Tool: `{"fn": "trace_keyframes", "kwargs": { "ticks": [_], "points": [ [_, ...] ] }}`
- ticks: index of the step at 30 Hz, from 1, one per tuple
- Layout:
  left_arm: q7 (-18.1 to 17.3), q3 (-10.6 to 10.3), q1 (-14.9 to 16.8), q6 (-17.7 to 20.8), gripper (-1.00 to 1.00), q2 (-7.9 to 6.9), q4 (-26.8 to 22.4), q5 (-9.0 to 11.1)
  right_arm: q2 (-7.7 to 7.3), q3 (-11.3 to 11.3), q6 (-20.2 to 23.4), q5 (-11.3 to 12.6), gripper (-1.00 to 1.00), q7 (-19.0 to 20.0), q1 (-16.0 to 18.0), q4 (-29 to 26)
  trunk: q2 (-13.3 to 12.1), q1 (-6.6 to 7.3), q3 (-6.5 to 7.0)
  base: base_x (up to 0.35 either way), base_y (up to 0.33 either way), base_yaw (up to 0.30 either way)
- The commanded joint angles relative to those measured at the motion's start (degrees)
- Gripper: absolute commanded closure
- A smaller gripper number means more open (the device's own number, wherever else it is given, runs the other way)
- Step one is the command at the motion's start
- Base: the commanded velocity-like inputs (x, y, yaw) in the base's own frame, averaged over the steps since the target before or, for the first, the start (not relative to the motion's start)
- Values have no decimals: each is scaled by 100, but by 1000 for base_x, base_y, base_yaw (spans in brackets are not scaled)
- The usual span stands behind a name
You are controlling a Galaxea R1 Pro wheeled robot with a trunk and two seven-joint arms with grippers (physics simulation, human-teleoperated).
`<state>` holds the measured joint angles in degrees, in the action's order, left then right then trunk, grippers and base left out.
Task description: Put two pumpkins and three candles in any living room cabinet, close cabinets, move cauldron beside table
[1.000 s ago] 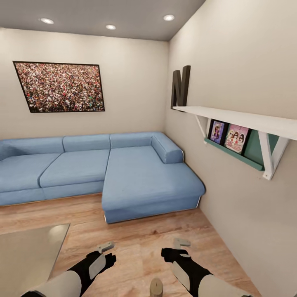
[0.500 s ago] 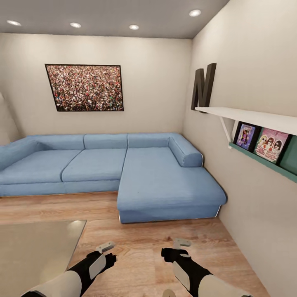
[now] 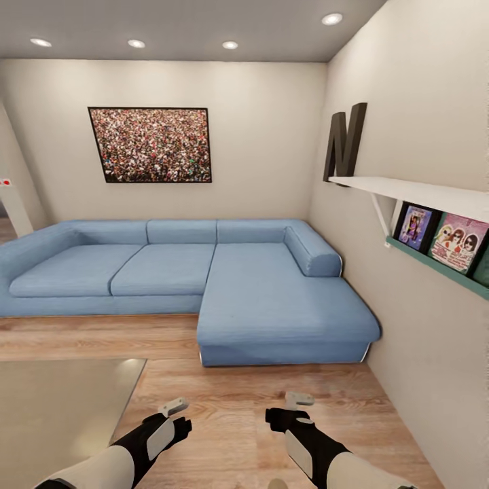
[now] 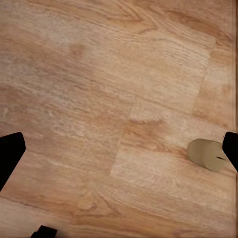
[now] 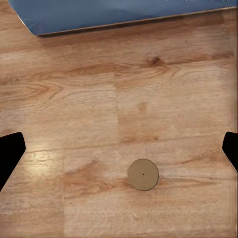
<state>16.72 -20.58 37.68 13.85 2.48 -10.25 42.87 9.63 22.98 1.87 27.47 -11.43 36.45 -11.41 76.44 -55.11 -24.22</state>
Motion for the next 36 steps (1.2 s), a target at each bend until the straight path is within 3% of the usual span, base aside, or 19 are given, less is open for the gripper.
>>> {"fn": "trace_keyframes", "kwargs": {
  "ticks": [1,36],
  "points": [
    [42,-49,3,24,-100,-2,-12,46,-3,49,18,39,-100,-35,2,-10,4,0,-6,0,-271,1],
    [42,-51,3,27,-100,-2,-12,46,-5,49,24,39,-100,-26,2,-10,4,0,-6,24,-187,0]
  ]
}}
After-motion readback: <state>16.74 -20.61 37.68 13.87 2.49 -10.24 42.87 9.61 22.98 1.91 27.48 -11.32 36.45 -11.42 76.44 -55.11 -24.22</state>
